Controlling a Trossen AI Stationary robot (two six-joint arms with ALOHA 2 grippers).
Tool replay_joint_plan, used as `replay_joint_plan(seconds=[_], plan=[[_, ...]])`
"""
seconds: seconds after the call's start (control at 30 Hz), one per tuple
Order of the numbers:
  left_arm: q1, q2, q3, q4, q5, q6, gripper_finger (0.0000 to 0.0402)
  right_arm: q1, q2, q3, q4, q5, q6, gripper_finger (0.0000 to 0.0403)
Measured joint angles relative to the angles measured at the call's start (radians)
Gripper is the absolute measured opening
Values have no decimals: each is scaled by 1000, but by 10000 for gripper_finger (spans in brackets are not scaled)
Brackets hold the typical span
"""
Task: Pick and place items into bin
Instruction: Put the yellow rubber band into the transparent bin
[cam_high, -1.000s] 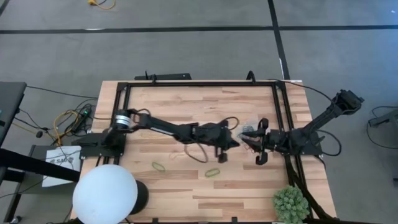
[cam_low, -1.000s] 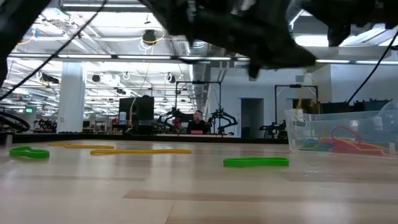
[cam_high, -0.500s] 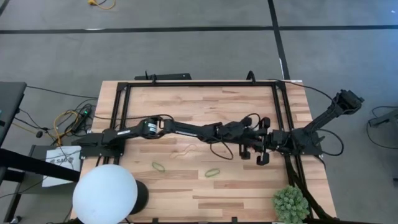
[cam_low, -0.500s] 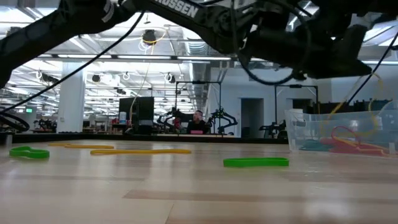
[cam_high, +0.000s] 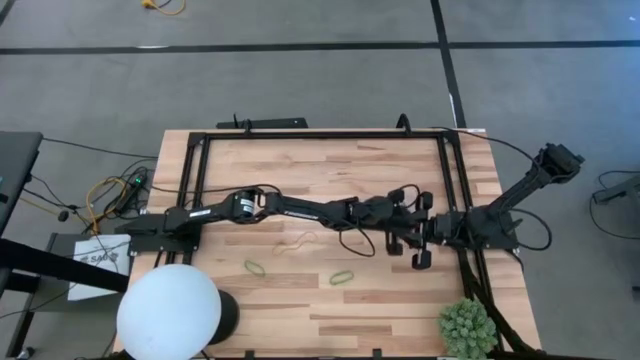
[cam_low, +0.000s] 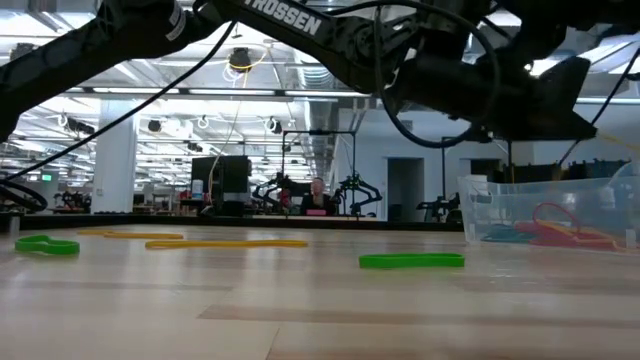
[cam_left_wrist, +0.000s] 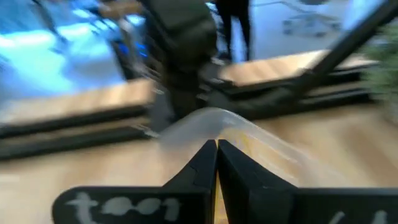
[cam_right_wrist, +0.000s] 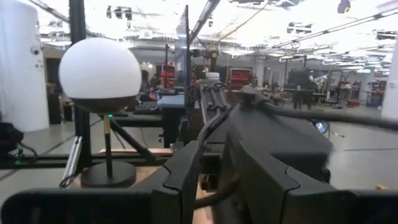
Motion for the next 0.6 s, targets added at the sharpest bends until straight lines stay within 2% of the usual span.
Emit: replay_joint_plan(seconds=[0.1, 0.27, 0.6], plan=[[-1, 0, 0, -49, 66, -46, 0, 0, 0, 0, -1, -7, 0, 107], [-5, 0, 3, -71, 69, -42, 8, -2, -1, 0, 9, 4, -1, 107], [-8, 0, 5, -128, 32, -101, 81, -1, -1, 0, 0, 5, 0, 107]])
